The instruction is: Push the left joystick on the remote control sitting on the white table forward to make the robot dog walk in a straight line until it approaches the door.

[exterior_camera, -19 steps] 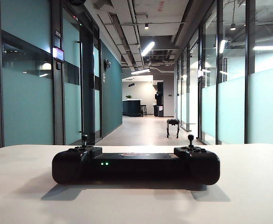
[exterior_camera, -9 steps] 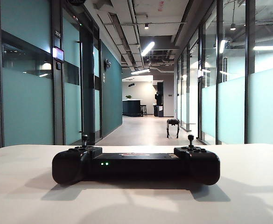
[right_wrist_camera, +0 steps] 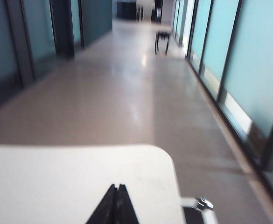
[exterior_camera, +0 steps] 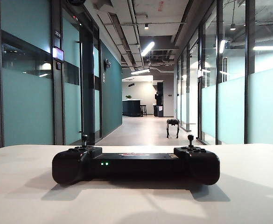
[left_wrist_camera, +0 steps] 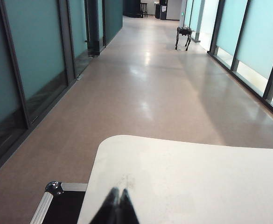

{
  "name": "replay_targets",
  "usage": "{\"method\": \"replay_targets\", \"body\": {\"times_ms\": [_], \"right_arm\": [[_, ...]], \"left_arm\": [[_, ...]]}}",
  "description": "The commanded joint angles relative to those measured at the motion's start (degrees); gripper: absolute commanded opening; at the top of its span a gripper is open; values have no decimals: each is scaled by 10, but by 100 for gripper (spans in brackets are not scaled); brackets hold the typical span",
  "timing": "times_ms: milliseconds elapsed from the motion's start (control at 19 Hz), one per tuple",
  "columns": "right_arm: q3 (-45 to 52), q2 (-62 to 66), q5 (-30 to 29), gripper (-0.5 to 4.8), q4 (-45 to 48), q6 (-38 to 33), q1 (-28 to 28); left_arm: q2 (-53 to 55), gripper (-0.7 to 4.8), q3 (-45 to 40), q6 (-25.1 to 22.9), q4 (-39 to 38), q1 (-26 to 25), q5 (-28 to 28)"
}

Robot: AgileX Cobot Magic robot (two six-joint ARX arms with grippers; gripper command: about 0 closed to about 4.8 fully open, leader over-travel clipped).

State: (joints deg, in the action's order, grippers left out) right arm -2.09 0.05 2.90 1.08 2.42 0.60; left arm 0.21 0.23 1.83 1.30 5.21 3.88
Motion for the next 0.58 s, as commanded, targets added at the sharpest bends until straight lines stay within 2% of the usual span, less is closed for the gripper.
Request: {"method": "replay_targets", "body": {"times_ms": [53, 421, 579], "right_arm": [[16, -2, -1, -1, 61, -27, 0], [21, -2, -1, -1, 42, -29, 0], [20, -2, -1, -1, 42, -61, 0]], "left_arm": [[0, -4, 2, 2, 5, 0, 0], [0, -4, 2, 2, 5, 0, 0], [0, -4, 2, 2, 5, 0, 0]]}}
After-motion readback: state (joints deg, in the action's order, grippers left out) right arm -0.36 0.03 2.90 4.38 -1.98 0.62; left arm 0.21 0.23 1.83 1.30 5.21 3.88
